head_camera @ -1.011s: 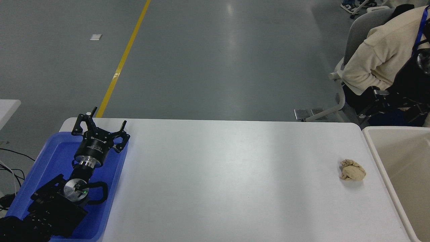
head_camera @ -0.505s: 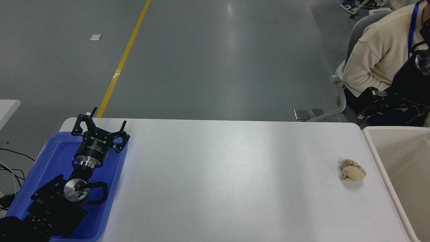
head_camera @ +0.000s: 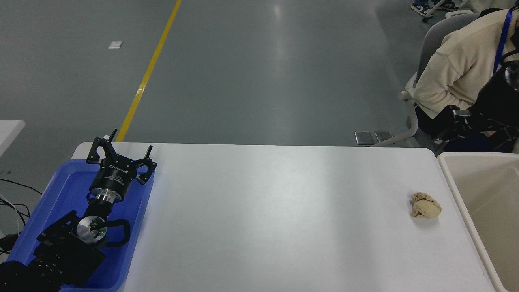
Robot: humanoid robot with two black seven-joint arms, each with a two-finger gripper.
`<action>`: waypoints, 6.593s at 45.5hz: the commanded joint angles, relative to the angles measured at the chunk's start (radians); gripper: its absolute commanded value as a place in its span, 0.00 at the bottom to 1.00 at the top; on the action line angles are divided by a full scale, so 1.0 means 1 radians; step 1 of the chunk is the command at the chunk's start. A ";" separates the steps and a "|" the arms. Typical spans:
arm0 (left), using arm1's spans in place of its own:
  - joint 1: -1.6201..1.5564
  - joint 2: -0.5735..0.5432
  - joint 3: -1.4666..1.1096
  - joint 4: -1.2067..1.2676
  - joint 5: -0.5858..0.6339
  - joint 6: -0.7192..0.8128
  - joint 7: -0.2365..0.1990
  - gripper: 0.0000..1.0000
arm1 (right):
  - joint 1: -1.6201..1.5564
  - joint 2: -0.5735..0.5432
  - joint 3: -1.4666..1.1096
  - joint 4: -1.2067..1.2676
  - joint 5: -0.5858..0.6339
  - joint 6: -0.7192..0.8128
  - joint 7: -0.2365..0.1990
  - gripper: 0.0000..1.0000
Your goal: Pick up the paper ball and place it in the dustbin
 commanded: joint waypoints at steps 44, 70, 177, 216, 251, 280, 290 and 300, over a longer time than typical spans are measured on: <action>0.000 0.000 -0.003 0.000 0.000 0.000 0.000 1.00 | -1.212 -0.024 0.490 -1.000 -0.022 -0.086 0.000 1.00; 0.000 0.000 -0.005 0.000 0.000 0.000 0.000 1.00 | -1.538 0.117 0.488 -1.302 -0.112 -0.383 -0.011 1.00; 0.000 0.000 -0.002 0.000 0.000 0.000 0.000 1.00 | -0.046 -0.179 0.344 0.023 0.036 0.000 -0.216 0.00; 0.000 0.000 -0.002 0.000 0.000 0.000 0.000 1.00 | -0.024 -0.400 0.113 -0.103 0.009 0.000 -0.218 0.00; 0.002 0.000 -0.005 0.000 0.000 0.000 -0.001 1.00 | -1.741 -0.175 0.942 -1.440 0.032 -0.664 -0.216 0.00; 0.002 0.000 -0.005 0.000 -0.001 0.000 -0.001 1.00 | -1.856 -0.049 0.951 -1.549 0.027 -0.819 -0.216 0.00; 0.002 0.000 -0.003 0.000 0.000 0.000 -0.001 1.00 | -1.856 -0.049 0.951 -1.549 0.027 -0.827 -0.216 0.00; 0.002 0.000 -0.003 0.000 0.000 0.000 -0.001 1.00 | -1.855 -0.055 0.953 -1.552 0.027 -0.854 -0.216 0.66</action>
